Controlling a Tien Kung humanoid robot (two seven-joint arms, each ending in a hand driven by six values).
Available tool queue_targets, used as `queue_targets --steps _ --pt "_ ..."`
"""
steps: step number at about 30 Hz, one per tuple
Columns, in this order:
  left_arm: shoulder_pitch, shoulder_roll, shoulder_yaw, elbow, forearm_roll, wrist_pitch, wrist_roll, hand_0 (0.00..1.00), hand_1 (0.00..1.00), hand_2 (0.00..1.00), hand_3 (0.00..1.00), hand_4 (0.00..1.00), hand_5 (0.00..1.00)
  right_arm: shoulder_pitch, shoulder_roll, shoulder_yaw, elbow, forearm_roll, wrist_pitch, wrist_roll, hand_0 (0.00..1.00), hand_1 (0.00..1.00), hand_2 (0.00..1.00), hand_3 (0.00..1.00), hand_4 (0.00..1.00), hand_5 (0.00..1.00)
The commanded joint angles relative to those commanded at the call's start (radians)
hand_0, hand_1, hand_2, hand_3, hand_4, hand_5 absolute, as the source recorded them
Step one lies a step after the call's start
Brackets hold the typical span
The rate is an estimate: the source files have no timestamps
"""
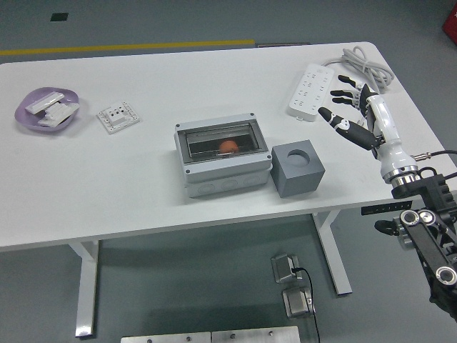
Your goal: Pick up the cylinder from the cube,place it in the box,flap close box
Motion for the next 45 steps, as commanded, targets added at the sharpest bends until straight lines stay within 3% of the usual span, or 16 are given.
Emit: queue_targets --steps 7,16,26,45 --pt "0.000 -0.002 0.010 0.000 -0.012 0.005 0.000 0.661 0.651 0.605 0.678 0.657 0.211 -0.020 0.002 0.015 -0.008 0.031 0.003 0.011 0.809 0.722 0.740 0.837 0.961 0.451" --pt "0.007 -0.012 0.085 0.000 -0.087 0.003 -0.006 0.661 0.651 0.605 0.677 0.657 0.212 0.040 -0.008 -0.032 -0.036 0.032 0.004 0.001 0.810 0.721 0.741 0.836 0.960 0.448" --pt "-0.004 -0.009 0.048 0.000 -0.053 0.002 -0.011 0.660 0.650 0.603 0.678 0.658 0.211 0.051 -0.007 -0.030 -0.027 0.019 0.003 -0.012 0.808 0.725 0.749 0.837 0.952 0.443" --pt "-0.001 -0.011 0.083 0.000 -0.090 0.005 -0.007 0.660 0.650 0.602 0.678 0.659 0.211 0.048 -0.014 -0.009 -0.009 0.002 0.004 -0.011 0.811 0.725 0.748 0.836 0.938 0.431"
